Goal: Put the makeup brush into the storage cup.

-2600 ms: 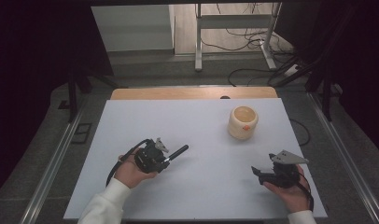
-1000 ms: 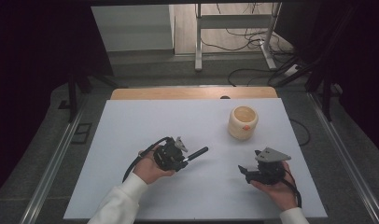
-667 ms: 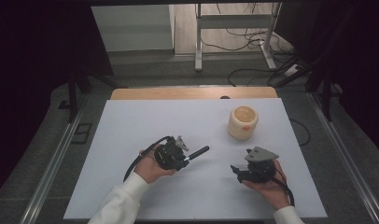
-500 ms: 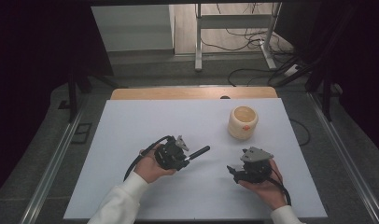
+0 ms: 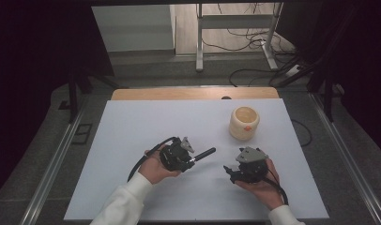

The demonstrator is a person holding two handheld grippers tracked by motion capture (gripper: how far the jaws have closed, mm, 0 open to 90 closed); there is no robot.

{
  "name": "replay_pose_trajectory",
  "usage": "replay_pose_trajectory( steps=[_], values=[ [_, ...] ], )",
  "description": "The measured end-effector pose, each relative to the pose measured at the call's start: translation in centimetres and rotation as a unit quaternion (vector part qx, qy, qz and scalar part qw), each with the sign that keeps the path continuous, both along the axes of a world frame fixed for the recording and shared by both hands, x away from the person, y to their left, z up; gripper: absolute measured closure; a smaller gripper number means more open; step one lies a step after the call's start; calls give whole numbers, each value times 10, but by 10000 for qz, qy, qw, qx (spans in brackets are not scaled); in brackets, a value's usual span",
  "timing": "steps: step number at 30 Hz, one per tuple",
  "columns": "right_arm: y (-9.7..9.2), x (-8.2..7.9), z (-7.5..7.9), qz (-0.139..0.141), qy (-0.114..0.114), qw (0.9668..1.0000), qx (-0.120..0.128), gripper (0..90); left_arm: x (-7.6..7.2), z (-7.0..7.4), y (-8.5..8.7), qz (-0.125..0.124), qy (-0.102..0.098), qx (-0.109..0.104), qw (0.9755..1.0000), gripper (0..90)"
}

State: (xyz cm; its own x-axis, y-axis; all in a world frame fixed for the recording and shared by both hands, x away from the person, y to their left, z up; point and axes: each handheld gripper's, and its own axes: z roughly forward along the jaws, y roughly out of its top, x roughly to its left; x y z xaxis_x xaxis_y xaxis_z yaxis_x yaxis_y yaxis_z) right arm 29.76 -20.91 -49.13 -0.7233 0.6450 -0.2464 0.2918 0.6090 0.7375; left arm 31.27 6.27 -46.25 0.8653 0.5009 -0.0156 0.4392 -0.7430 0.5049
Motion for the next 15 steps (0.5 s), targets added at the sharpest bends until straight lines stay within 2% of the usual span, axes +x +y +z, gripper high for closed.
replay_pose_trajectory(
  steps=[5, 15],
  values=[
    [5, -1, 4, 36, -58, 10000, 2, 158, 1, 0, 0, 7, 21, -29, 10000, 709],
    [16, 2, 7, 170, -198, 9995, -201, 172, 4, -2, -2, 3, 56, -54, 10000, 709]
  ],
)
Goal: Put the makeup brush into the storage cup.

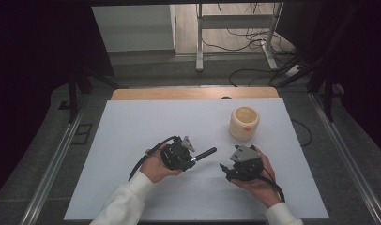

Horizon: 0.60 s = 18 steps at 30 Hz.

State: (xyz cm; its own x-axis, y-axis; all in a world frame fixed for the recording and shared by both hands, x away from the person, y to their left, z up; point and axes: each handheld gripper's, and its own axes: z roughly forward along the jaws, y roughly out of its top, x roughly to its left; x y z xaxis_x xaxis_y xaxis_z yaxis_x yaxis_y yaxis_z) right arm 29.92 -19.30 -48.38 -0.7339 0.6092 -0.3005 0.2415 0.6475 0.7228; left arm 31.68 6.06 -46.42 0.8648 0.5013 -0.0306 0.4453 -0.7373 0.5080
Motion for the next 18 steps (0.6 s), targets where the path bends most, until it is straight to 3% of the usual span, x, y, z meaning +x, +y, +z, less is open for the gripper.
replay_pose_trajectory(
  steps=[12, 18],
  values=[
    [21, 1, -1, 280, -206, 9985, -411, 197, 0, 5, -13, -164, -44, -21, 9999, 709],
    [27, 0, -3, 380, -337, 9970, -578, 217, 0, 7, -24, -296, -53, 70, 9995, 710]
  ],
)
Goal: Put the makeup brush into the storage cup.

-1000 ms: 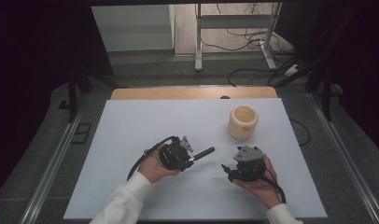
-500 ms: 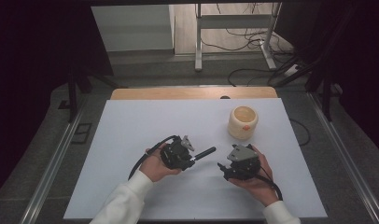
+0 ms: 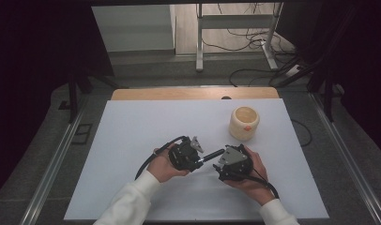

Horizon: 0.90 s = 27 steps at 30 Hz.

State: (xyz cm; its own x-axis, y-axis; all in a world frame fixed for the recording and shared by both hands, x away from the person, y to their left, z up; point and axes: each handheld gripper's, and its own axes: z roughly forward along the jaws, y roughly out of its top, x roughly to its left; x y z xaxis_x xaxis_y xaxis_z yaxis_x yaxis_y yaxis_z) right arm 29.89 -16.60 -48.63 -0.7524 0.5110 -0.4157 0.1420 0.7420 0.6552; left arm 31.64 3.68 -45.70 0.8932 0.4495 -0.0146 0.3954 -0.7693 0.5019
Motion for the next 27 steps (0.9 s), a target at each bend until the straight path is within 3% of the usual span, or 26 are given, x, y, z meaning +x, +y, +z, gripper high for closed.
replay_pose_trajectory(
  steps=[5, 12, 18, 19, 20, 22, 23, 27],
  values=[
    [5, 0, -1, 107, -9, 9999, -84, 229, 2, -2, -6, -28, 39, 20, 10000, 709],
    [19, -3, -3, 426, -177, 9978, -483, 310, 4, 0, -17, -139, 61, 44, 9999, 709],
    [26, -7, -7, 680, -338, 9941, -771, 539, 2, 2, -23, -229, 55, 45, 9997, 709],
    [26, -5, -6, 912, -489, 9910, -851, 573, 2, 3, -23, -262, 35, 77, 9996, 709],
    [27, -8, -7, 814, -427, 9918, -890, 598, 2, 3, -23, -300, 34, 94, 9995, 709],
    [30, -11, -9, 968, -498, 9877, -1121, 668, 1, 6, -21, -367, 20, 64, 9993, 709],
    [33, -16, -14, 852, -437, 9903, -1007, 703, 0, 8, -21, -403, 1, 47, 9992, 708],
    [35, -19, -14, 1006, -383, 9884, -1067, 743, -4, 16, -19, -488, -156, -52, 9987, 699]
  ],
)
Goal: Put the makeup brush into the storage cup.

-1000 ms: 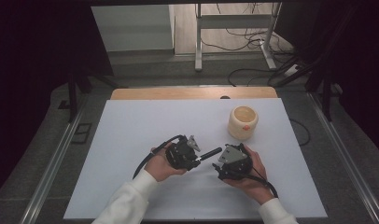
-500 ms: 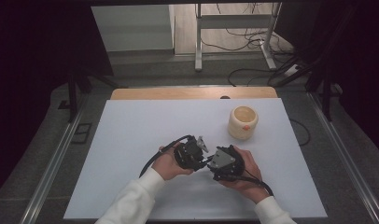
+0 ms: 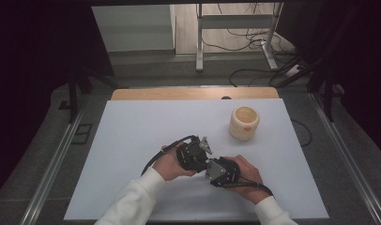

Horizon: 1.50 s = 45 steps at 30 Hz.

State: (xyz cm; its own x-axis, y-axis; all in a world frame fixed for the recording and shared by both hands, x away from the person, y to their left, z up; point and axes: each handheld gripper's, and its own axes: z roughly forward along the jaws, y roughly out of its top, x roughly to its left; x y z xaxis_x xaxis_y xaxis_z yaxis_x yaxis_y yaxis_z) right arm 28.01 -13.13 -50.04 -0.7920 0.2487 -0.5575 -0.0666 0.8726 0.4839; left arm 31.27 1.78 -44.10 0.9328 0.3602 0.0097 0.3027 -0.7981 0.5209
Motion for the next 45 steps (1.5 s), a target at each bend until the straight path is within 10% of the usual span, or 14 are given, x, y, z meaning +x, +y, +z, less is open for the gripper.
replay_pose_trajectory(
  steps=[5, 11, 15, 45],
  values=[
    [-3, -2, 5, -36, -130, 9999, 70, 749, -4, 11, 9, 473, -430, -345, 9974, 316],
    [-10, 4, 11, 1, -279, 9996, -43, 749, -10, 25, 31, 1050, -778, -749, 9886, 161],
    [-16, 6, 16, -58, -225, 9997, 36, 749, -15, 24, 44, 1230, -843, -1036, 9834, 150],
    [-29, 10, 26, -386, 21, 9960, 806, 749, -41, -6, 110, 1986, -973, -1264, 9670, 178]
  ],
)
